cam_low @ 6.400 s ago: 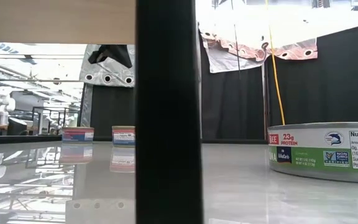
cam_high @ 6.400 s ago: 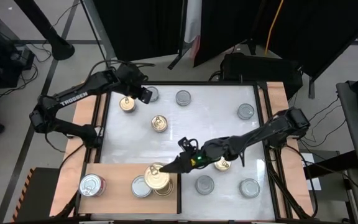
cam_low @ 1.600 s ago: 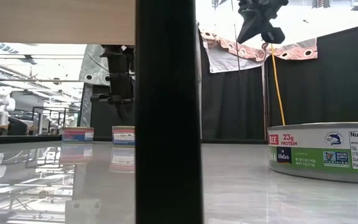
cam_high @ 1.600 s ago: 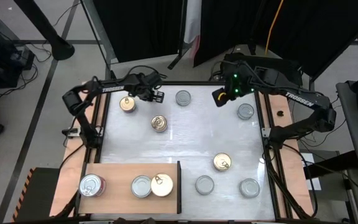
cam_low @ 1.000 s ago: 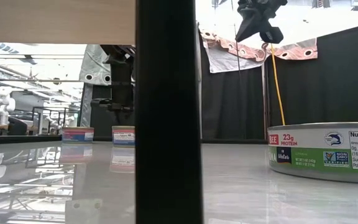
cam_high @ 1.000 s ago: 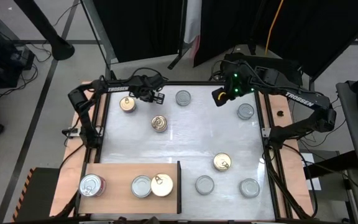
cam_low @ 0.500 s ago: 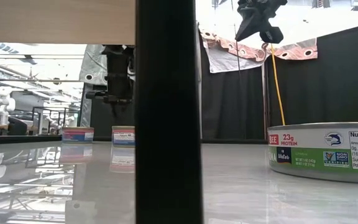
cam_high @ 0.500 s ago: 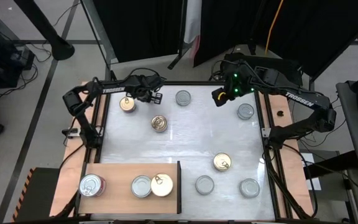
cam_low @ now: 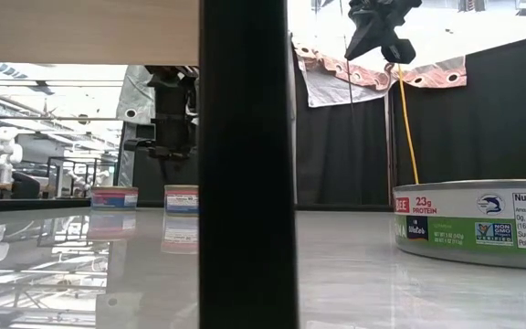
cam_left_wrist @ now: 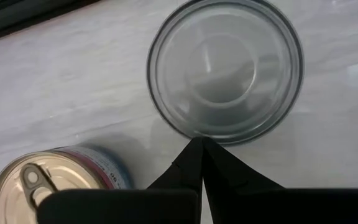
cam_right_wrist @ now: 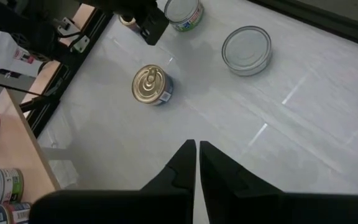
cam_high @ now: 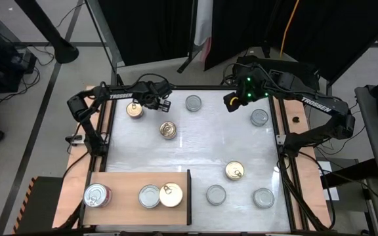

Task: Stack canned seafood by type on shelf
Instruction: Put the green blue tuna can on the shelf

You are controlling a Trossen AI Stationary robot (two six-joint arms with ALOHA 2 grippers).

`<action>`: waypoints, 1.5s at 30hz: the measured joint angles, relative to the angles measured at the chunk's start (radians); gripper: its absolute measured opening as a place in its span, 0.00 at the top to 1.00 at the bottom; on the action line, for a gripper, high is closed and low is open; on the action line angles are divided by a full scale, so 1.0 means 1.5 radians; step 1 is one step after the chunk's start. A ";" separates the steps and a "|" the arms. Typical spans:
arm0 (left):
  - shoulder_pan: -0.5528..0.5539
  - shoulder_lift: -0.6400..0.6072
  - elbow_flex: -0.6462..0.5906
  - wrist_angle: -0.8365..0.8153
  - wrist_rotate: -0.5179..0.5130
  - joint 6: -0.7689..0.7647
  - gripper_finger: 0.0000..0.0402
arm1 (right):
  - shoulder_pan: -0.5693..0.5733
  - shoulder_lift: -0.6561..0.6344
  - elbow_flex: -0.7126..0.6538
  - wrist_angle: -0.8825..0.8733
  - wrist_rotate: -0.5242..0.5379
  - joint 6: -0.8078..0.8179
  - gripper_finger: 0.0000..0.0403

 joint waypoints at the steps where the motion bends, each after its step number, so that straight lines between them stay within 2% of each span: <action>1: 0.000 0.000 0.000 0.000 0.000 0.001 0.97 | 0.000 0.000 0.000 0.000 0.000 -0.001 0.97; 15: -0.016 -0.009 -0.007 -0.021 0.004 0.007 0.97 | 0.012 0.000 0.000 -0.008 0.001 0.007 0.97; 20: -0.053 -0.061 -0.007 -0.024 0.030 0.045 0.97 | 0.059 0.000 0.000 -0.104 -0.012 0.083 0.97; 24: -0.079 -0.098 -0.006 -0.024 0.058 0.057 0.97 | 0.147 0.001 -0.030 -0.122 -0.011 0.187 0.97; 27: -0.092 -0.115 -0.006 -0.015 0.090 0.071 0.97 | 0.204 0.001 -0.063 -0.164 0.036 0.299 0.97; 29: -0.098 -0.123 -0.006 -0.013 0.116 0.076 0.97 | 0.215 0.000 -0.098 -0.189 0.059 0.358 0.97; 32: -0.104 -0.128 -0.006 0.000 0.155 0.107 0.97 | 0.191 0.001 -0.140 -0.210 0.058 0.415 0.97; 37: -0.111 -0.129 -0.006 0.000 0.219 0.145 0.97 | 0.144 -0.001 -0.222 -0.214 0.088 0.432 0.97; 42: -0.129 -0.129 -0.006 -0.003 0.277 0.155 0.97 | 0.055 -0.001 -0.314 -0.176 0.103 0.439 0.97; 45: -0.148 -0.129 -0.006 -0.003 0.306 0.140 0.97 | 0.006 -0.001 -0.359 -0.151 0.107 0.478 0.98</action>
